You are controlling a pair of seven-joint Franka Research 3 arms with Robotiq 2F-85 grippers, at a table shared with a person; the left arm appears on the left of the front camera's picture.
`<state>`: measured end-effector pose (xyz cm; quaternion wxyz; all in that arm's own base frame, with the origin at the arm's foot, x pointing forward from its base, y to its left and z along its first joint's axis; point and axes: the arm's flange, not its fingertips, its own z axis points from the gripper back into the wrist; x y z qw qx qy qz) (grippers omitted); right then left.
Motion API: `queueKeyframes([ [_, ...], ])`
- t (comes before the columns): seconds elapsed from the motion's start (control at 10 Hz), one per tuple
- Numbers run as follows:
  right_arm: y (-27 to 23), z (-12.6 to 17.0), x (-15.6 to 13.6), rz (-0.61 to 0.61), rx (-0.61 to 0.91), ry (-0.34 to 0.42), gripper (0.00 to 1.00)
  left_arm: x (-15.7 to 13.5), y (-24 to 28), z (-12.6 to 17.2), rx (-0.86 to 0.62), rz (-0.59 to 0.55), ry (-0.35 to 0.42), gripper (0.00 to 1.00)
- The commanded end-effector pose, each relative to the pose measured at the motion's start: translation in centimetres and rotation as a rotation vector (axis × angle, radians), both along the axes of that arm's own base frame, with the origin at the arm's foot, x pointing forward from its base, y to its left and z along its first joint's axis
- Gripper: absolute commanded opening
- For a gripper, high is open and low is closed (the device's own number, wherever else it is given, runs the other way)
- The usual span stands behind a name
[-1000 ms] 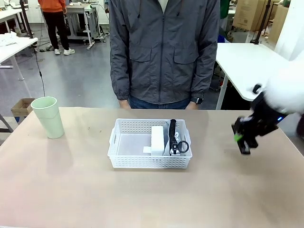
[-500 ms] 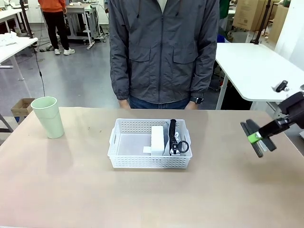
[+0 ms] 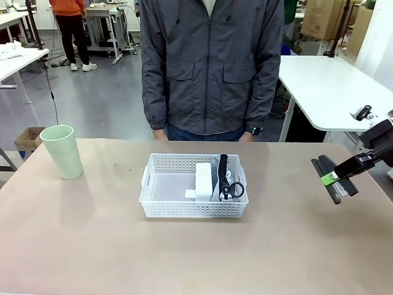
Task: Efficiently arrange items inside the basket to fit them all.
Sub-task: Pick up the Stapler and place it inside the Organizing basket.
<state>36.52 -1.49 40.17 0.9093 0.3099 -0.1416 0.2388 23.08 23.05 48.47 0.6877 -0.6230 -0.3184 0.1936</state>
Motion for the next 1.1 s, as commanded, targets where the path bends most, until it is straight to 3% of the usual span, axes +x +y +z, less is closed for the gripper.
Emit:
queueKeyframes([
  [0.0, 0.0, -0.2, 0.0, 0.004, -0.003, 0.003, 0.37, -0.1, -0.1, 0.1, -0.008, -0.001, -0.028, 1.0],
  [0.1, 1.0, -0.4, 0.5, 0.042, -0.079, 0.017, 0.37, -0.1, -0.1, 0.1, -0.008, -0.001, -0.028, 1.0],
  [0.2, 2.9, 0.8, 1.9, 0.105, -0.148, -0.085, 0.37, -0.1, -0.1, 0.1, -0.008, -0.001, -0.028, 1.0],
  [0.4, 9.0, 2.4, 6.4, 0.21, -0.271, -0.154, 0.37, -0.1, -0.1, 0.1, -0.008, -0.001, -0.028, 1.0],
  [0.5, 13.3, 2.6, 8.6, 0.314, -0.286, -0.121, 0.37, -0.1, -0.1, 0.1, -0.008, -0.001, -0.028, 1.0],
  [0.7, 19.5, 3.3, 10.1, 0.462, -0.31, -0.138, 0.37, -0.1, -0.1, 0.1, -0.008, -0.001, -0.028, 1.0],
  [1.0, 32.2, 6.0, 9.3, 0.487, -0.429, -0.397, 0.37, -0.1, -0.1, 0.1, -0.008, -0.001, -0.028, 1.0],
])
